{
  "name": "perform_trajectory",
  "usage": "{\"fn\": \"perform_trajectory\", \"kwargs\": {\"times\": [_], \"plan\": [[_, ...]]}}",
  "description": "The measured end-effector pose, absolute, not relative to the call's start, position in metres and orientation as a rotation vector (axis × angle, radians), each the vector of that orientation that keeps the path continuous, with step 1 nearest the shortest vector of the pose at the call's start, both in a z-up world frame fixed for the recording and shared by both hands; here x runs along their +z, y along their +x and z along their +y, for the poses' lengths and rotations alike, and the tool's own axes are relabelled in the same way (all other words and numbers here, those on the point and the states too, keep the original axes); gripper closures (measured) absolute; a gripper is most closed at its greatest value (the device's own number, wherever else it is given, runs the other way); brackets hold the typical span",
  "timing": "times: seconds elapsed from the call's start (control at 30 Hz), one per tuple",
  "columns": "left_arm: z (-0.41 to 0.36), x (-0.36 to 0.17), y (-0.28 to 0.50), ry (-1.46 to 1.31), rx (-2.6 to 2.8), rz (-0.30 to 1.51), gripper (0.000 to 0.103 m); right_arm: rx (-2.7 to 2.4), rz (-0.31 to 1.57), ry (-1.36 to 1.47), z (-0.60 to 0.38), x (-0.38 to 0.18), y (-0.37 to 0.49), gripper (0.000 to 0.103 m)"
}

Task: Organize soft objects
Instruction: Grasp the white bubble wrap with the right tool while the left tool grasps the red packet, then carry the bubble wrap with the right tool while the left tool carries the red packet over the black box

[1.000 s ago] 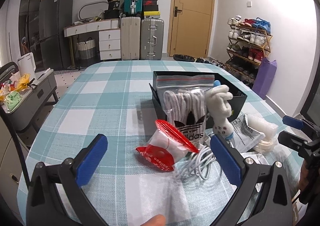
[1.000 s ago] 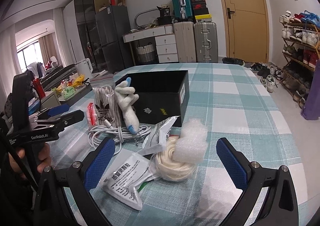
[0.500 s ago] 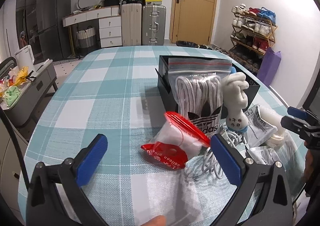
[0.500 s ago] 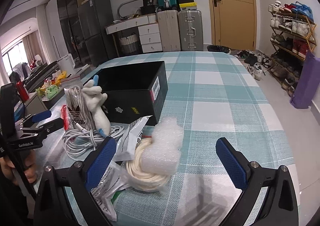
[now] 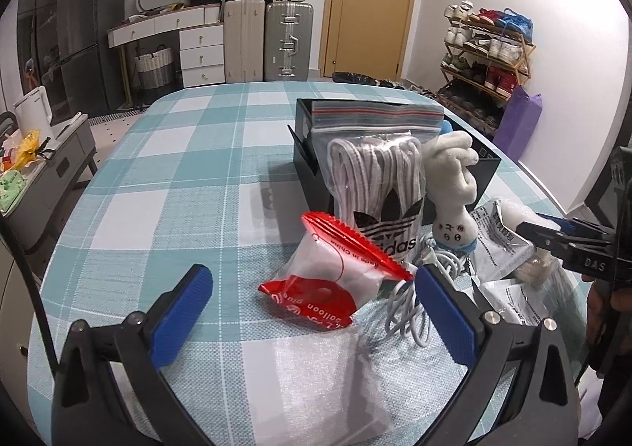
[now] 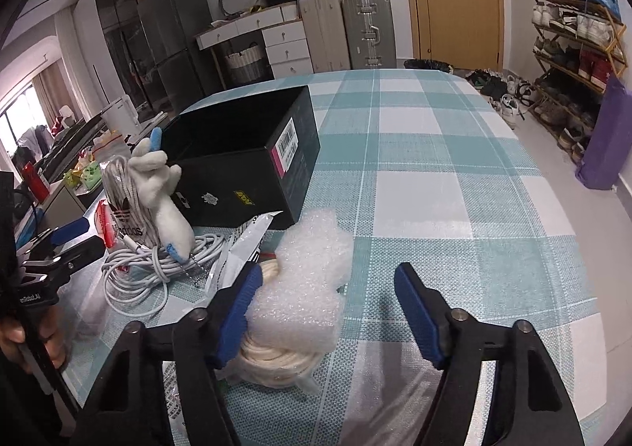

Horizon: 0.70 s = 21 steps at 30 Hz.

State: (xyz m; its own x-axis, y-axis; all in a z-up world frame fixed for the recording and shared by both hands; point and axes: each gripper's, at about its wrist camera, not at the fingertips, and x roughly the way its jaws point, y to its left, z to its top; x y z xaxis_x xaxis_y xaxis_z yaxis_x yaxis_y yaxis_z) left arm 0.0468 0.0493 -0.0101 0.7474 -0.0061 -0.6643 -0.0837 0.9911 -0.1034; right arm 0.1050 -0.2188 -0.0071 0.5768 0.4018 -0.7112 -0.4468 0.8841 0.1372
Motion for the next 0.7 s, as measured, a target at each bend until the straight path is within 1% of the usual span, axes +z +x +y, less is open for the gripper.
{"fn": "perform_trajectory", "kwargs": {"times": [0.03, 0.13, 0.23, 0.33, 0.4, 0.43, 0.47, 0.5, 0.53, 0.57, 0.7], "plan": [[0.048, -0.010, 0.047, -0.124, 0.042, 0.727, 0.000, 0.500, 0.822, -0.056, -0.219, -0.008, 0.106, 0.047], [0.046, -0.012, 0.050, -0.112, 0.040, 0.741, 0.002, 0.511, 0.825, -0.055, -0.218, -0.010, 0.106, 0.055], [0.046, -0.012, 0.050, -0.124, 0.027, 0.746, 0.006, 0.521, 0.823, -0.058, -0.216, -0.009, 0.104, 0.064], [0.047, -0.012, 0.051, -0.133, 0.019, 0.749, 0.011, 0.525, 0.816, -0.065, -0.215, -0.008, 0.101, 0.066], [0.046, -0.011, 0.052, -0.128, 0.010, 0.747, 0.017, 0.532, 0.811, -0.068, -0.214, -0.007, 0.099, 0.066], [0.045, -0.010, 0.052, -0.126, 0.009, 0.747, 0.019, 0.535, 0.809, -0.070, -0.214, -0.007, 0.098, 0.066], [0.044, -0.010, 0.051, -0.126, 0.003, 0.747, 0.023, 0.541, 0.807, -0.072, -0.213, -0.006, 0.097, 0.066], [0.044, -0.009, 0.051, -0.133, -0.013, 0.747, 0.030, 0.542, 0.804, -0.073, -0.213, -0.005, 0.096, 0.066], [0.043, -0.009, 0.051, -0.140, -0.023, 0.749, 0.035, 0.545, 0.801, -0.073, -0.213, -0.004, 0.095, 0.066], [0.043, -0.009, 0.051, -0.145, -0.033, 0.753, 0.042, 0.546, 0.798, -0.074, -0.213, -0.004, 0.094, 0.066], [0.040, -0.008, 0.048, -0.140, -0.033, 0.746, 0.048, 0.552, 0.789, -0.075, -0.214, -0.001, 0.091, 0.066]]}}
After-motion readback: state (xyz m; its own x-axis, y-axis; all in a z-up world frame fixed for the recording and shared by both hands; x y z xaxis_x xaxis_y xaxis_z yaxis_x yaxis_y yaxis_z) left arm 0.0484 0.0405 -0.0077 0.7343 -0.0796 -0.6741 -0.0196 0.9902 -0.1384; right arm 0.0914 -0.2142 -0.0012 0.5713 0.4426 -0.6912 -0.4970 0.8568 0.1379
